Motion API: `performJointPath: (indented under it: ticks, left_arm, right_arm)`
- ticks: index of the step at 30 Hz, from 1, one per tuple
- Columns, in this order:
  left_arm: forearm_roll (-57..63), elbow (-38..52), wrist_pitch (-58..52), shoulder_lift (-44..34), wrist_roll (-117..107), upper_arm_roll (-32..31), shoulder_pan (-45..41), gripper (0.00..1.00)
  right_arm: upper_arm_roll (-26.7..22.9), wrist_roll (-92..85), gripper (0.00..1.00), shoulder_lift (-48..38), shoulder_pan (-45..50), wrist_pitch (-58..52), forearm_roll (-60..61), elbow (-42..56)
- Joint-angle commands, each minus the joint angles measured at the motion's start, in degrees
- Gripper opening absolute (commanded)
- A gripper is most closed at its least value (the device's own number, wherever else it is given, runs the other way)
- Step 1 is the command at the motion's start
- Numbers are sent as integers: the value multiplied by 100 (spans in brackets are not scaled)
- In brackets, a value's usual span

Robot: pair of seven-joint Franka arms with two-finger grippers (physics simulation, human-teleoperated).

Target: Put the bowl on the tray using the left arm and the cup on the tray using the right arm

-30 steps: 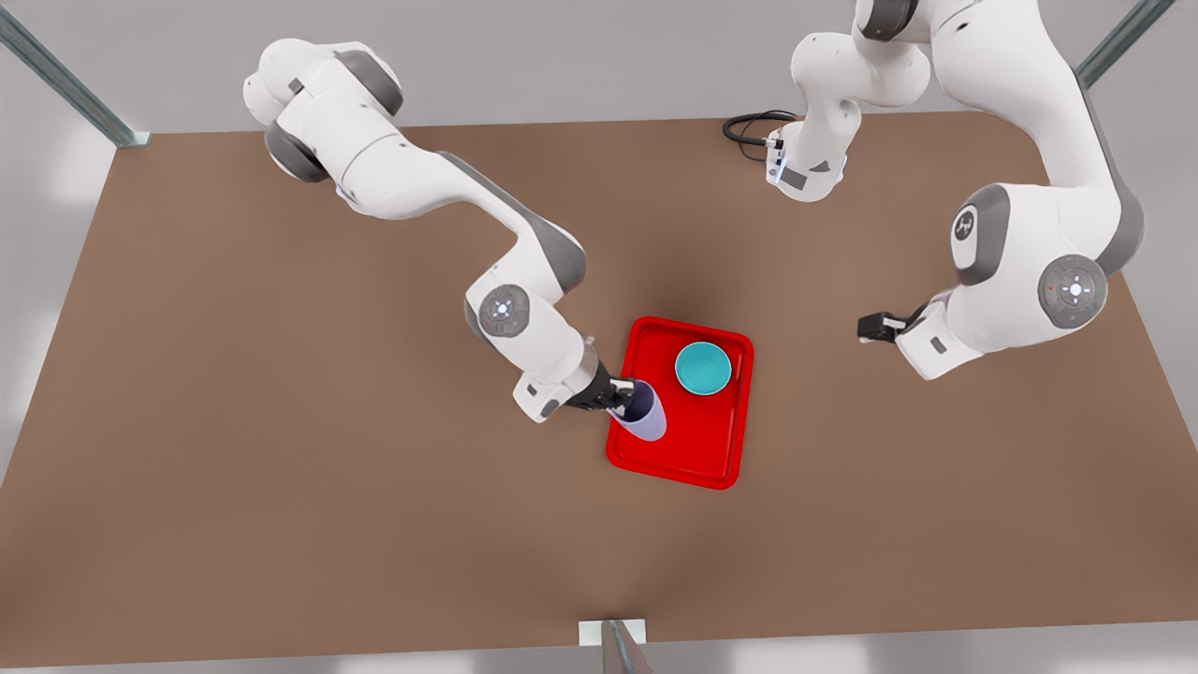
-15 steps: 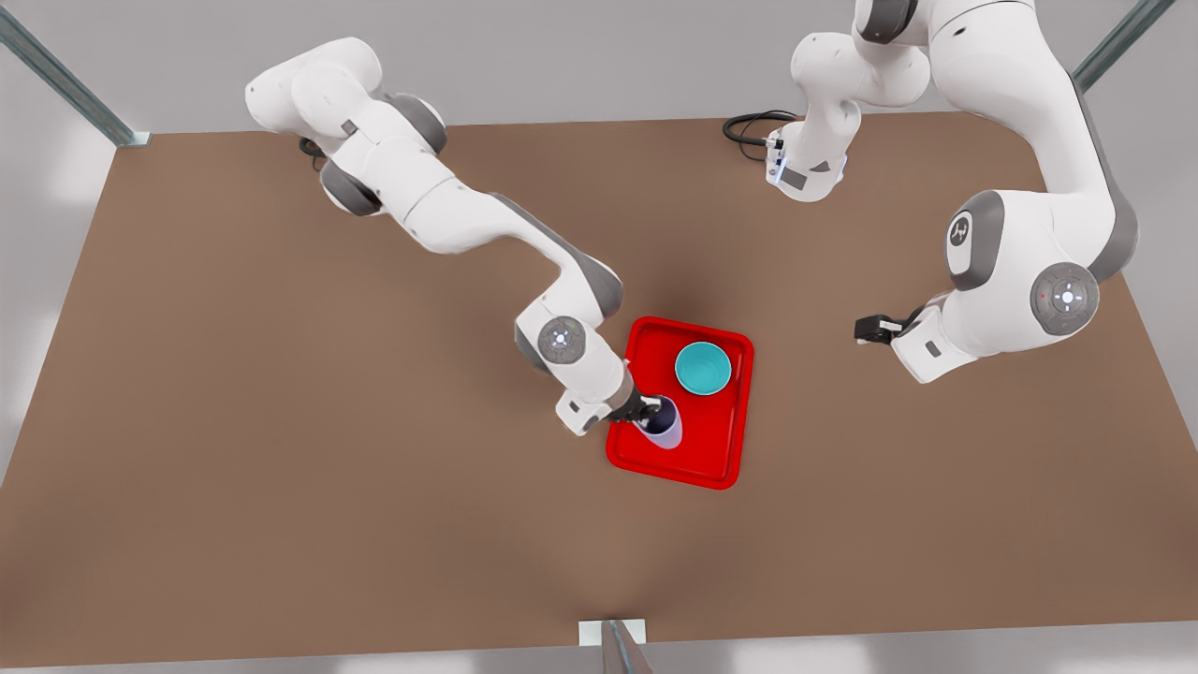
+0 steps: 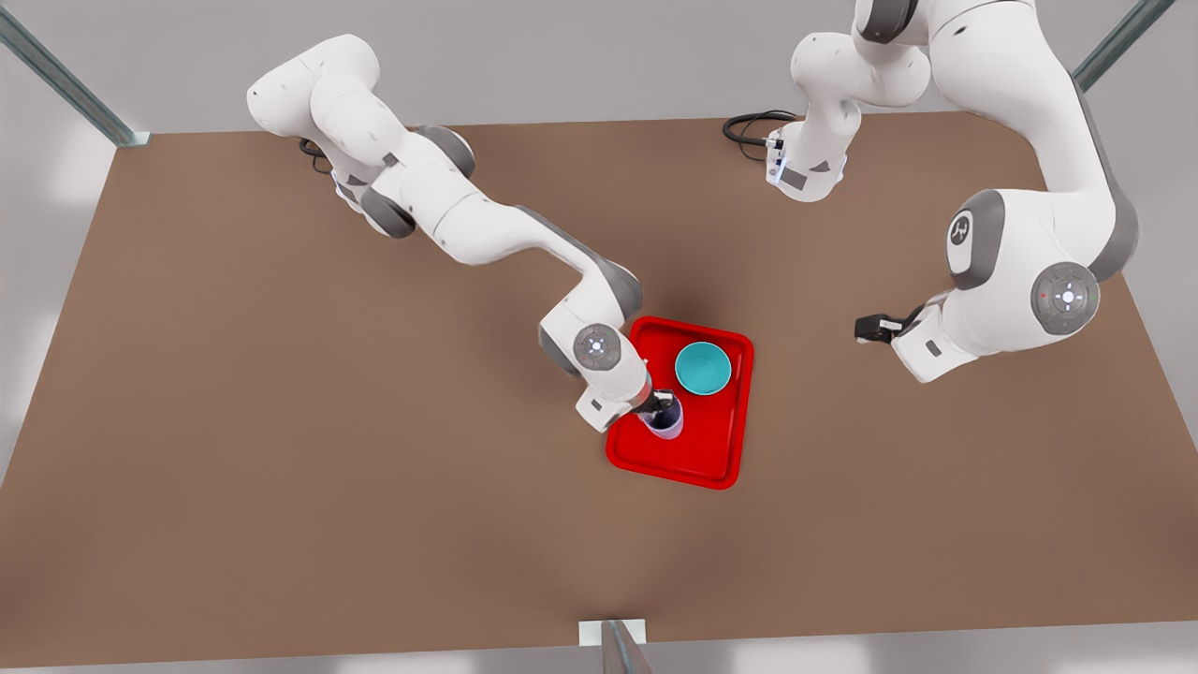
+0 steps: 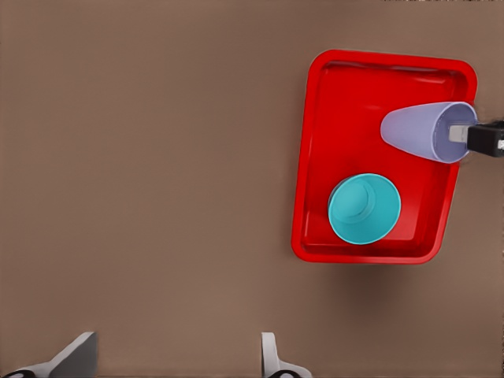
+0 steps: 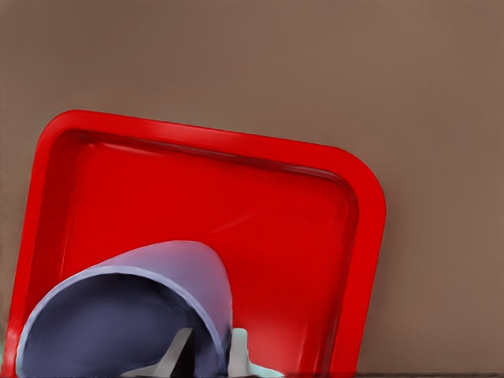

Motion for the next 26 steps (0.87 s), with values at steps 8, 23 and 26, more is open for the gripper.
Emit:
performJointPath:
  ticks: [8, 23, 26]
  left_arm:
    - [-5, -9, 35, 8, 18, 0, 0, 100]
    - [3, 167, -44, 123, -26, -35, -9, 100]
    - [3, 167, -44, 131, -35, -35, -9, 100]
  right_arm:
    - [16, -1, 97, -518, -20, -7, 58, -306]
    - [-1135, -3674, 100, -6945, -4222, -3444, 190, -5704]
    - [-1012, -3674, 100, -6514, -4292, -3470, 190, -5273]
